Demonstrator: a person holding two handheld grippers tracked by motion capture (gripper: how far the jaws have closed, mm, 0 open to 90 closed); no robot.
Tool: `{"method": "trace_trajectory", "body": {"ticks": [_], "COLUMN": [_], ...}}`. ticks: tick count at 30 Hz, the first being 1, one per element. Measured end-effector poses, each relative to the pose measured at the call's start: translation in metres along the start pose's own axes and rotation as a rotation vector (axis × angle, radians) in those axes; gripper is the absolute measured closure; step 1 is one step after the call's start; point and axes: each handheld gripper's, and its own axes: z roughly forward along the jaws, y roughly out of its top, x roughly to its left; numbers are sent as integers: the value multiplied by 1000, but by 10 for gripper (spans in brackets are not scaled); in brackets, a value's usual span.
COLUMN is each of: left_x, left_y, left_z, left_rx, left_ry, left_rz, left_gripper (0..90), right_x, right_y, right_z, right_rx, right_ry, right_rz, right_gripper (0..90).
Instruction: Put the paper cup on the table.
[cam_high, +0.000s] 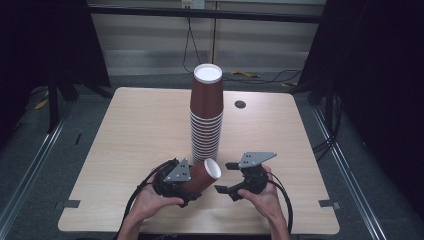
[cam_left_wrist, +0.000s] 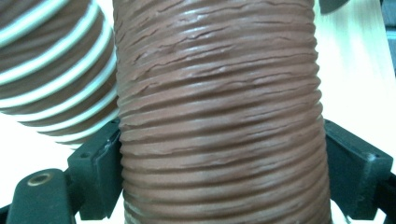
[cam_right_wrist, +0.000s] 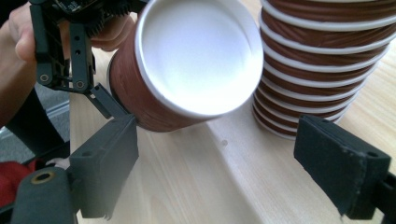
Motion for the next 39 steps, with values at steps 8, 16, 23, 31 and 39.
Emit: {"method": "trace_trajectory", "body": {"ticks": [8, 16, 23, 31, 39], "left_x": [1, 2, 0, -4, 1], "left_y": [-1, 6, 9, 18, 26], "left_z": [4, 4, -1, 1, 3], "left_rx": [47, 86, 142, 208, 281], "left_ry": [-15, -28, -34, -35, -45], "left_rz": [6, 55, 85, 140, 176], "left_gripper": [134, 133, 133, 133, 133], "right_x": [0, -2, 1, 5, 1], "right_y": [-1, 3, 9, 15, 21], "right_z": [5, 10, 13, 17, 19], "right_rx": [80, 127, 144, 224, 266], "right_ry": [-6, 21, 36, 38, 61], "right_rz": [-36, -38, -76, -127, -153], "right_gripper": [138, 145, 152, 151, 165]}}
